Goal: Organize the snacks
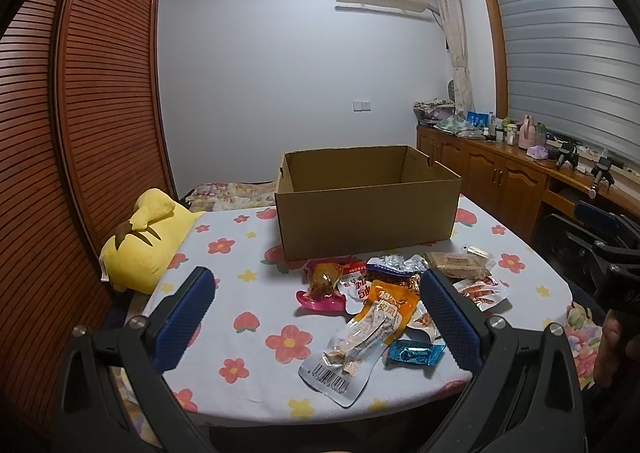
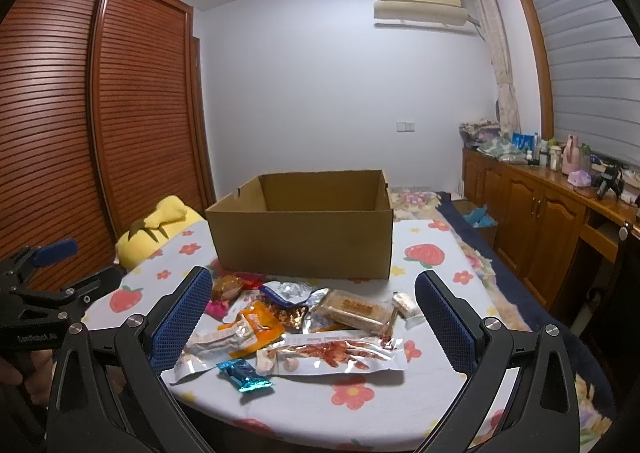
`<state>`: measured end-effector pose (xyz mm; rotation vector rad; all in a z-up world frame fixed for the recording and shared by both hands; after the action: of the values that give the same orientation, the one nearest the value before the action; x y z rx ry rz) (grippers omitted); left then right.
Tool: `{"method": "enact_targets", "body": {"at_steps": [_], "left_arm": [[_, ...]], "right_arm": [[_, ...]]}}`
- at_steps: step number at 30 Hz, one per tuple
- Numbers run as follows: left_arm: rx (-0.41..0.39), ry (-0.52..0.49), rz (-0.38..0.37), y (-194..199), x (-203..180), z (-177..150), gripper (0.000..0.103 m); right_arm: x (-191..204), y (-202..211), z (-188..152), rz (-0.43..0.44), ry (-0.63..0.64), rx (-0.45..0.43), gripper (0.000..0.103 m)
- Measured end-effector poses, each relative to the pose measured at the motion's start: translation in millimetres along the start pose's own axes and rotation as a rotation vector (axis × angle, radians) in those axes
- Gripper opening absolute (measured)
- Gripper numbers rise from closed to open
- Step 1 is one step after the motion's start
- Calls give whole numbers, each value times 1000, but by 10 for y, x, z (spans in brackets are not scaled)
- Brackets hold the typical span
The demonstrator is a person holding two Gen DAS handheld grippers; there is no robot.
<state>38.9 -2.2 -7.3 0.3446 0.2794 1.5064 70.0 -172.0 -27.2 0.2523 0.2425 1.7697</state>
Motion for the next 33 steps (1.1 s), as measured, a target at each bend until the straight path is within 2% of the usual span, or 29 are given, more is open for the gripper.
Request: {"method": "enact_targets", "body": {"at_steps": [33], "left_arm": [[13,2,-1,-30,20,-44,103]], "right_arm": [[-2,11,-17,-3,3,-2,103]]}}
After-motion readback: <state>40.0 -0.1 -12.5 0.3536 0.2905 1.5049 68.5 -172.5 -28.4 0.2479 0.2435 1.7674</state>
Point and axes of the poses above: each gripper's, at about its wrist camera, not at the fingertips, and y roughly against the way its jaws point, x to its left, z to its top, the point moved 5 cm from there along -y, roughly the way its jaws point, and after that the axes turned 1 degree about -z, right-handed, at the moved point
